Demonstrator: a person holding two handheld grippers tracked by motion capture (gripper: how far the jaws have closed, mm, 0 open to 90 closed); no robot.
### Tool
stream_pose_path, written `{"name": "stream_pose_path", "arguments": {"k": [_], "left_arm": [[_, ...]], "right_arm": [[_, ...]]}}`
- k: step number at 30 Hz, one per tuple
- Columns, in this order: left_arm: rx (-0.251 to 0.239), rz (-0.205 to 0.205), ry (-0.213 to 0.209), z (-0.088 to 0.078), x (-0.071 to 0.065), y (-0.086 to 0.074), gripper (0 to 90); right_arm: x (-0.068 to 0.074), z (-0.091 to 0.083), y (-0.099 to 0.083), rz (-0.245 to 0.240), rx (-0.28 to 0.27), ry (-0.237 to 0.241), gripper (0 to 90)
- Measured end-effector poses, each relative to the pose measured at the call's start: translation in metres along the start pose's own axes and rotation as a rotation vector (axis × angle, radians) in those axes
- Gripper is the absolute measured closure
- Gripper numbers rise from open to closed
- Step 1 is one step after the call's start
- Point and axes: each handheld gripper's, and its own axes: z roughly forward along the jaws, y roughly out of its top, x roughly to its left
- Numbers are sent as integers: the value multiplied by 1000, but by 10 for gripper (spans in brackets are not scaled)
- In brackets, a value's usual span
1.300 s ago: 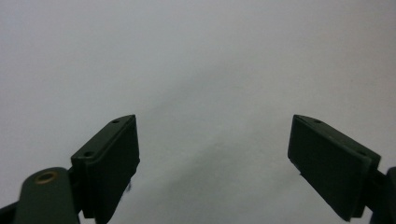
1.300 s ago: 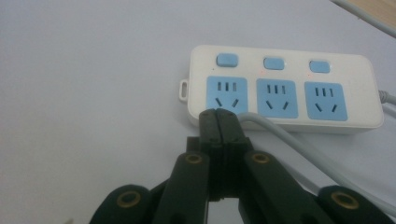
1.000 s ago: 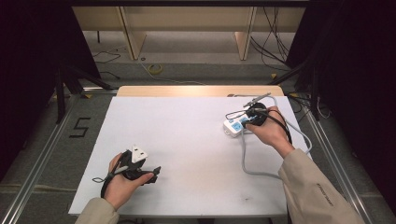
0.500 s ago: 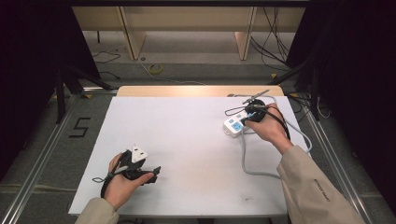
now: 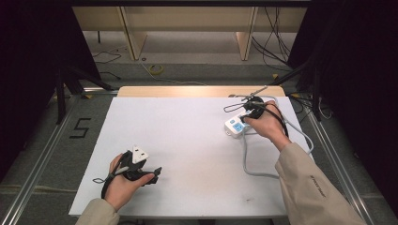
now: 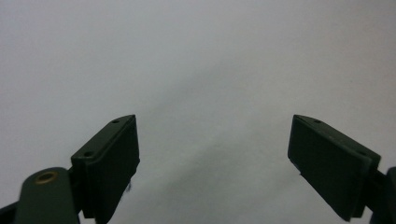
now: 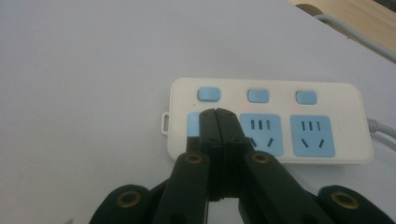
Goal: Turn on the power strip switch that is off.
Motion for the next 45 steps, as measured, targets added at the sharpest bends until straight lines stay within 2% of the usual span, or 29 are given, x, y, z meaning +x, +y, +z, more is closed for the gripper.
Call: {"name": "stream_pose_path", "arguments": {"k": [21,45], "left_arm": [[2,2,-4,1,0,0,164],[3,5,-6,1,0,0,165]], "right_arm": [[-3,26,17,20,12,4,900],[-2,55,22,47,45,10,900]]}}
